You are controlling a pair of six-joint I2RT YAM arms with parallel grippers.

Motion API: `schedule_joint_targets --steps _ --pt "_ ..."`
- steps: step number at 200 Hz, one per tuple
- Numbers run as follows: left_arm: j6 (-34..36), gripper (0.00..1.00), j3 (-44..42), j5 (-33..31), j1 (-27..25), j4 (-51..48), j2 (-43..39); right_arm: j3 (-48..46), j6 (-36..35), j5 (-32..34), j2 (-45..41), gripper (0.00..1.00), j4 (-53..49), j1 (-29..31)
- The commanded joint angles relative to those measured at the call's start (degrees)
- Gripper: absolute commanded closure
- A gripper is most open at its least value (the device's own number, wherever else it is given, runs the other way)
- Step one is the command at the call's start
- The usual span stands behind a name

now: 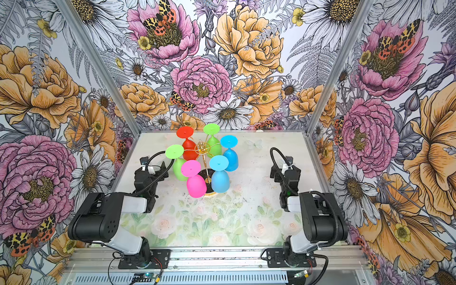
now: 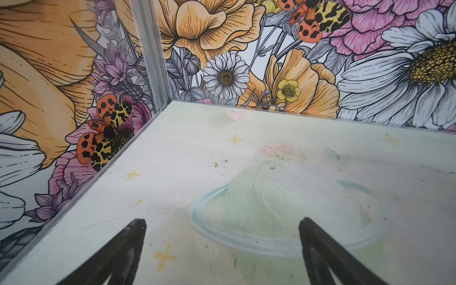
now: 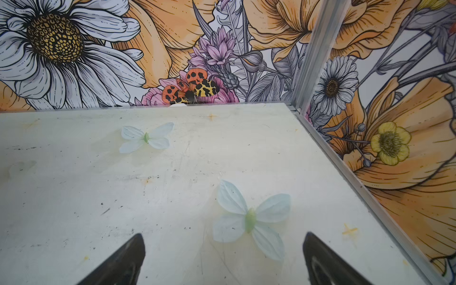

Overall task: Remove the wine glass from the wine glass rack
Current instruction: 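Raise both arms from rest and move them toward the glass rack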

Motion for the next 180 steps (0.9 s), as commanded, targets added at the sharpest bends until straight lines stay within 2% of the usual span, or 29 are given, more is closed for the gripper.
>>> schedule_joint_targets --steps 1,180 --pt "-0.2 0.01 0.1 -0.5 0.0 0.8 0.1 1.2 -0.7 -0.6 0.5 0.01 0.3 0.3" --pt "-0.5 0.01 0.0 0.1 0.5 1.1 -0.1 1.2 -0.7 -0.7 0.5 0.0 0.3 0.3"
